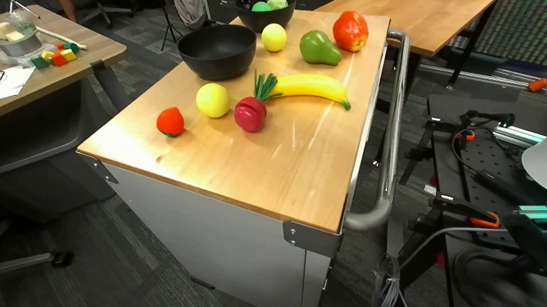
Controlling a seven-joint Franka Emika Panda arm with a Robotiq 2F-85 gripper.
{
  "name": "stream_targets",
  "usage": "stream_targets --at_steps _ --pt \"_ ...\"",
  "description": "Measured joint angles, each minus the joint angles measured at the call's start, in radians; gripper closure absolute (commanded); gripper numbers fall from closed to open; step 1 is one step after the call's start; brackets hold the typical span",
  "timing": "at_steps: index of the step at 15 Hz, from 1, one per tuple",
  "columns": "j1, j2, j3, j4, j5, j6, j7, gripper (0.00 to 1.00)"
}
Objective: Take the toy fruits and vegetables from the black bowls and place them on the table
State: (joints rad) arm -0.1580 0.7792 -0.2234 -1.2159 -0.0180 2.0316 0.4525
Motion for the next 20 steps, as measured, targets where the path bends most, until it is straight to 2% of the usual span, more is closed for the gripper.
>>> stream_targets --at_steps 4,10,14,20 --pt "0.000 -0.019 -0.019 0.043 -0.007 -0.034 0.003 0.86" --pt "0.051 -0.166 -0.020 0.010 -0.025 -0.039 0.004 0.86" --pt "0.122 -0.278 -0.010 -0.128 -0.048 -0.036 0.003 0.86" --pt "0.203 -0.425 0.033 -0.431 -0.113 0.033 0.084 0.86"
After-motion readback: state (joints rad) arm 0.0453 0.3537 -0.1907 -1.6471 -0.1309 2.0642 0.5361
